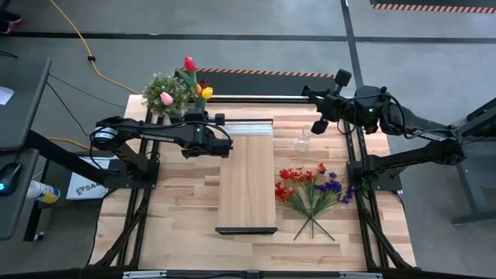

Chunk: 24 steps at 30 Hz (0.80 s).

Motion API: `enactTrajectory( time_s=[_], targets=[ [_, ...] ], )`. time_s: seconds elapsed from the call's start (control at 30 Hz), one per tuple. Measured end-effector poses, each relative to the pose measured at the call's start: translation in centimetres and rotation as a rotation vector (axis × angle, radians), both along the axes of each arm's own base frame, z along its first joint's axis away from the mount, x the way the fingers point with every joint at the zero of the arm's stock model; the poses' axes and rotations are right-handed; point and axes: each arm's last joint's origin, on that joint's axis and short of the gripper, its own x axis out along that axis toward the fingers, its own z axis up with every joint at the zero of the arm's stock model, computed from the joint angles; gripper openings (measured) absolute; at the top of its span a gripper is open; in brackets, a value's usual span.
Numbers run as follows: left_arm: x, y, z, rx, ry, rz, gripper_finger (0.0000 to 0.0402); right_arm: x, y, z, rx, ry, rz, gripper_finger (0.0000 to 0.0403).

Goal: Pick and place flowers into a vace then onto a shelf
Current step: Put the red tulip into the left transparent vase

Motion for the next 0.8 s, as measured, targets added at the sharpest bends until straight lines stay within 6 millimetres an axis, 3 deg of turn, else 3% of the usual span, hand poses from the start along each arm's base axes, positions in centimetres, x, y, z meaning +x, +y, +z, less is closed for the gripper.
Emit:
enactTrajectory(
  time_s=[0.8],
  targets=[
    [1.4, 0.1, -2.4, -0.031, 0.059, 0.004, 0.0021, 0.0, 0.0, -0.2, 0.005, 0.024, -0.001, 0.0000]
  ],
)
